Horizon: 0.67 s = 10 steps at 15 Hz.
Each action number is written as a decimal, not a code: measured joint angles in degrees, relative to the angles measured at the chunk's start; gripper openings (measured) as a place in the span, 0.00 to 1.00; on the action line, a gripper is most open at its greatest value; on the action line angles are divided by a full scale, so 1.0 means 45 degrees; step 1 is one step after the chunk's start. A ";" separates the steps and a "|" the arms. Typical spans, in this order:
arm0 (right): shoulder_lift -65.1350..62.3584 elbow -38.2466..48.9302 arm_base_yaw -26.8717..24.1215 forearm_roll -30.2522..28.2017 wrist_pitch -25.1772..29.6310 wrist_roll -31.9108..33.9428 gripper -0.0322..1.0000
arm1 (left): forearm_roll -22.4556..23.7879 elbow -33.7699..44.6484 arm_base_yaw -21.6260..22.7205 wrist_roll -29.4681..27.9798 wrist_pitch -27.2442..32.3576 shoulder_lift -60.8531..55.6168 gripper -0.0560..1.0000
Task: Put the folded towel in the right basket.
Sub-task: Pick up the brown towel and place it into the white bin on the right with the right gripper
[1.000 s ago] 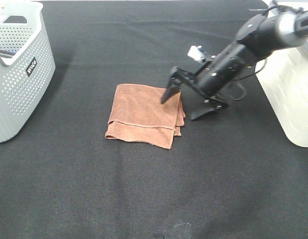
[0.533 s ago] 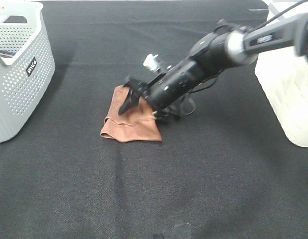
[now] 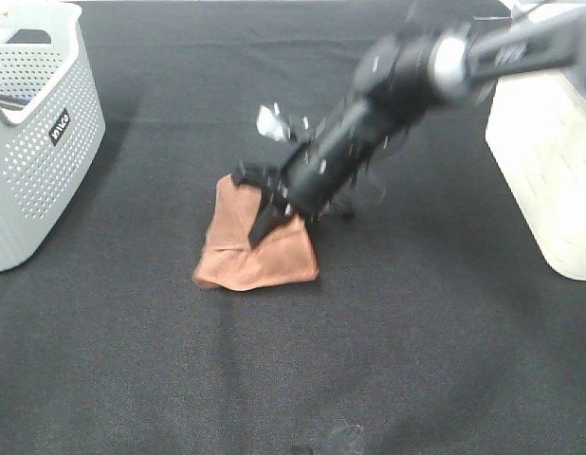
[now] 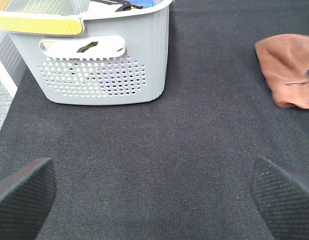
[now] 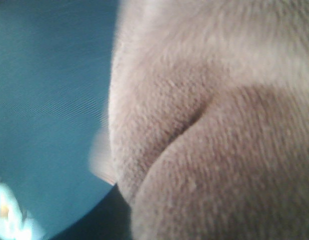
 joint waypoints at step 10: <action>-0.5067 -0.4966 -0.5309 -0.3450 0.3323 0.1910 0.21 | 0.0064 0.0000 0.0000 0.0000 0.0000 0.0000 0.99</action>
